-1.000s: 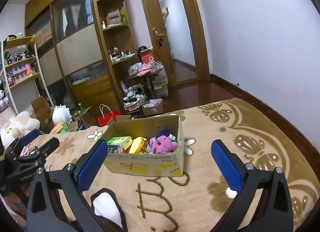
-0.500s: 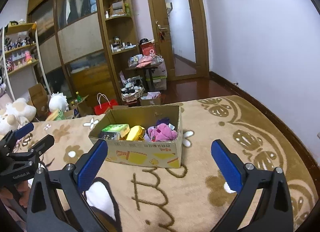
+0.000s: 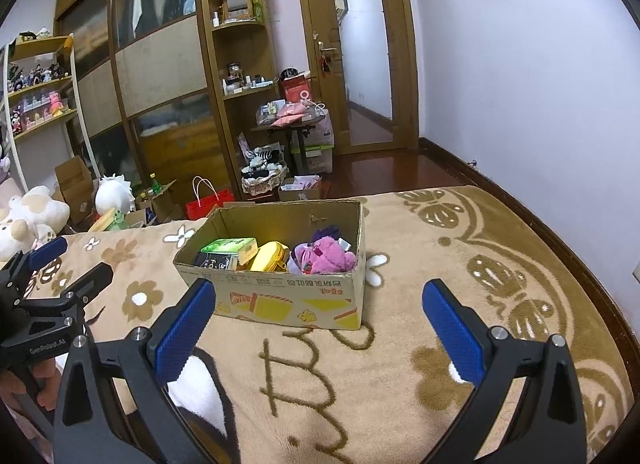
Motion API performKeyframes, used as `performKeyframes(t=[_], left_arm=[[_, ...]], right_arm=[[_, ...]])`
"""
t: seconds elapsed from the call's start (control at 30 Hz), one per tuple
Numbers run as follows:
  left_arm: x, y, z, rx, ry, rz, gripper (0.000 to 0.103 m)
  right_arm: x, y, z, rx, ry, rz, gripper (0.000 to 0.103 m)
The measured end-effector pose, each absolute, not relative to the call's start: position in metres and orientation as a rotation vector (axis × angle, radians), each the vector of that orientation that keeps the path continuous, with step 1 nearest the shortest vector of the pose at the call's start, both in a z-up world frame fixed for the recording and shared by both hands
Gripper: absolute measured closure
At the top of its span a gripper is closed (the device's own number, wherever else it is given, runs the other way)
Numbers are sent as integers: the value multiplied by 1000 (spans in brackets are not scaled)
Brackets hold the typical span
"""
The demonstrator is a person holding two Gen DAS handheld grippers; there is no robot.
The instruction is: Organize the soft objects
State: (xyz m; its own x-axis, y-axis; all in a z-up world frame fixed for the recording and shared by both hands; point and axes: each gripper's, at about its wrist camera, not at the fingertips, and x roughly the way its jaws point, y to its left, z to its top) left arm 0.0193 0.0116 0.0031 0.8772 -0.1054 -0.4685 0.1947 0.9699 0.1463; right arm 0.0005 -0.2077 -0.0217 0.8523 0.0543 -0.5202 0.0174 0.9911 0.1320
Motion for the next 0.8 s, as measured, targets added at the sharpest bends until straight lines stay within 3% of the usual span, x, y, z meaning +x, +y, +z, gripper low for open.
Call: performKeyframes(t=[0.8], left_arm=[[20,10,3,191,476,-151,1]], right_arm=[[1,-207,-27,119,554,7,0]])
